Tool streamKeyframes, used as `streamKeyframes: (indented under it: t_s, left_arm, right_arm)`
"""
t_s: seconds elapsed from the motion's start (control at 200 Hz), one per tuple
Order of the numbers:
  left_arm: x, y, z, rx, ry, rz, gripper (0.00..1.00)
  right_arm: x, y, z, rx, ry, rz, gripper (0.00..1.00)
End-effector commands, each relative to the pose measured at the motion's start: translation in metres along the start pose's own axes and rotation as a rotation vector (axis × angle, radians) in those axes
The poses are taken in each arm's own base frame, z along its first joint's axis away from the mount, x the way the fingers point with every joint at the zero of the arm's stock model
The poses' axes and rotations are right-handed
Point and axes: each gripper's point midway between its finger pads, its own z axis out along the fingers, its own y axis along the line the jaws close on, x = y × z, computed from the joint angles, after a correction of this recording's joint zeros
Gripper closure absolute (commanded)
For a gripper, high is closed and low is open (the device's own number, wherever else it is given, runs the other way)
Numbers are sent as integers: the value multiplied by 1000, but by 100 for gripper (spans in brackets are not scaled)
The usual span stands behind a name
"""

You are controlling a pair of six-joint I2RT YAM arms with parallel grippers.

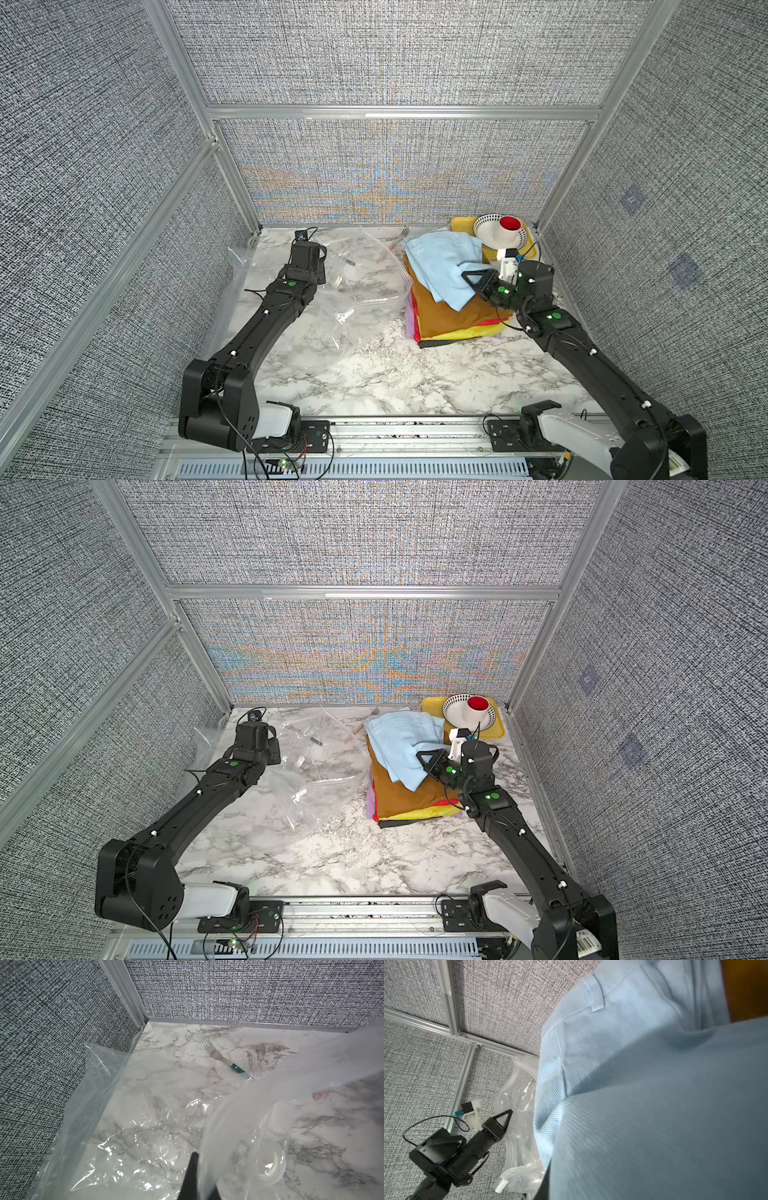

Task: Take the trousers out of the vacuum bag
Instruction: Place the trousers at the center of the board.

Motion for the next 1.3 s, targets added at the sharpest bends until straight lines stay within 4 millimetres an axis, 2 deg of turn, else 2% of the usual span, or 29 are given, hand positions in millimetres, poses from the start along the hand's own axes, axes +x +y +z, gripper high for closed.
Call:
streamKeyframes:
  t_s: [0.0,0.065,0.195,0.32,0.435,0.506,0.576,0.636,0.871,1.001,1.126,1.291]
  left_arm:
    - [-9,-6,-7,48,-11,15,75]
    - [-13,-9,-11,68,-8,25,63]
    - [-18,-19,-16,127,-12,47,54]
    - [-24,-27,-24,179,-19,64,52]
    - [-34,-26,-36,184,-37,72,50]
    - [-42,-25,-45,188,-55,77,49]
    - [-50,-26,-54,195,-70,84,48]
    - [-56,-26,-62,200,-78,92,48]
    - [-76,-28,-85,207,-110,111,46]
    - [-84,-34,-92,236,-129,105,46]
    - [-89,-50,-99,284,-141,126,46]
    - [-91,-84,-110,324,-126,240,44]
  right_arm:
    - [21,-9,2,25,71,14,100]
    - [24,-12,1,35,74,12,100]
    - [22,-8,-3,24,61,8,100]
    - [13,6,-9,2,35,-27,99]
    - [11,8,-13,18,29,-79,69]
    - [11,8,-16,21,28,-110,54]
    - [14,7,-20,26,33,-143,34]
    - [19,2,-23,38,40,-167,25]
    - [50,-22,-30,82,122,-219,19]
    - [64,-17,-27,25,138,-278,16]
    - [71,-11,-18,-23,144,-336,11]
    - [71,-7,-1,-17,139,-398,11]
